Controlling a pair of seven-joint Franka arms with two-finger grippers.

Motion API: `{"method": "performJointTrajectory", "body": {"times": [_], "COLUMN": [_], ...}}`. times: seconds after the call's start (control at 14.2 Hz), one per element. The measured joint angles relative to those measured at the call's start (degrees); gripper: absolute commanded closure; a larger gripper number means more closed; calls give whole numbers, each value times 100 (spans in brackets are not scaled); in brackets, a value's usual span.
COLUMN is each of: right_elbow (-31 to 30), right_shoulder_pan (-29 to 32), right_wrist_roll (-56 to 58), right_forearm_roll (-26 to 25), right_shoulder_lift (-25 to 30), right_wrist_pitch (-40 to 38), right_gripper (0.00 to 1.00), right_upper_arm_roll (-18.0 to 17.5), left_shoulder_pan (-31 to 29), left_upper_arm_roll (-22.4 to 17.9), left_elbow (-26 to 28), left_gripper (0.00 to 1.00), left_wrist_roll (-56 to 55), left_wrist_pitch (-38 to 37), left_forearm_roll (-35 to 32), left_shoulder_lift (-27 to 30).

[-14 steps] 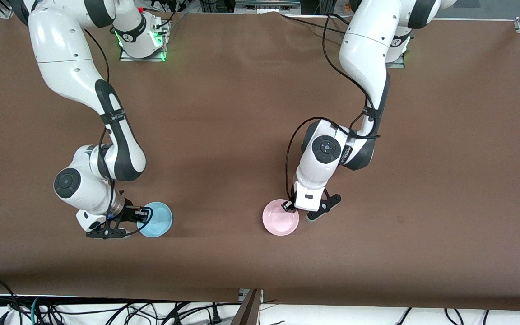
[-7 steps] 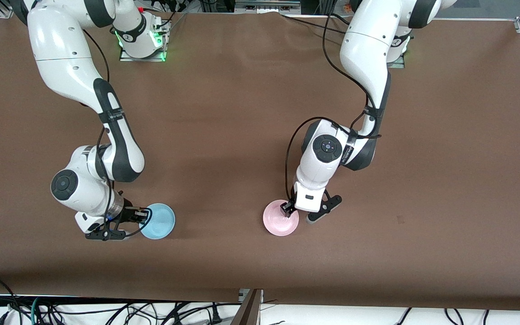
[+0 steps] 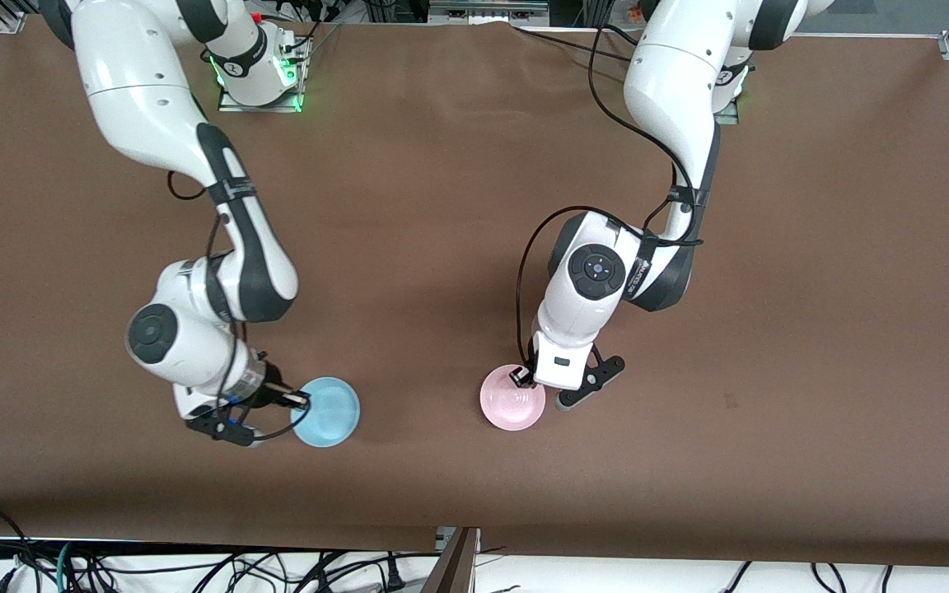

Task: Stack pink and blue bowls on white bowl
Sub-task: 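Release the pink bowl with the left gripper while the right gripper grasps the blue bowl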

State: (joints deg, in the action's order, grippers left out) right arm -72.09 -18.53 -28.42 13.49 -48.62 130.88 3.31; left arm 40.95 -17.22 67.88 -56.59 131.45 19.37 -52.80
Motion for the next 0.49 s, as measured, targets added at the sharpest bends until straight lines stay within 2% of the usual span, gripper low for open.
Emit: {"method": "performJointTrajectory", "body": {"times": [0.21, 0.49], "right_elbow": [177, 301], "right_shoulder_pan": [-269, -236], "right_wrist_roll": [-927, -1118], "right_forearm_roll": [0, 0], "right_shoulder_lift": [0, 0], "right_wrist_pitch": [1, -40], "right_gripper": [100, 100], "right_upper_arm_roll": [-118, -190], "left_shoulder_pan": [7, 7], "left_upper_arm_roll": [2, 2], "left_elbow": [0, -1], "left_gripper": [85, 84], "left_wrist_roll": [-1, -6], "left_wrist_pitch": [35, 74], "left_forearm_roll": [0, -1], "left_shoulder_lift": [-120, -135]}}
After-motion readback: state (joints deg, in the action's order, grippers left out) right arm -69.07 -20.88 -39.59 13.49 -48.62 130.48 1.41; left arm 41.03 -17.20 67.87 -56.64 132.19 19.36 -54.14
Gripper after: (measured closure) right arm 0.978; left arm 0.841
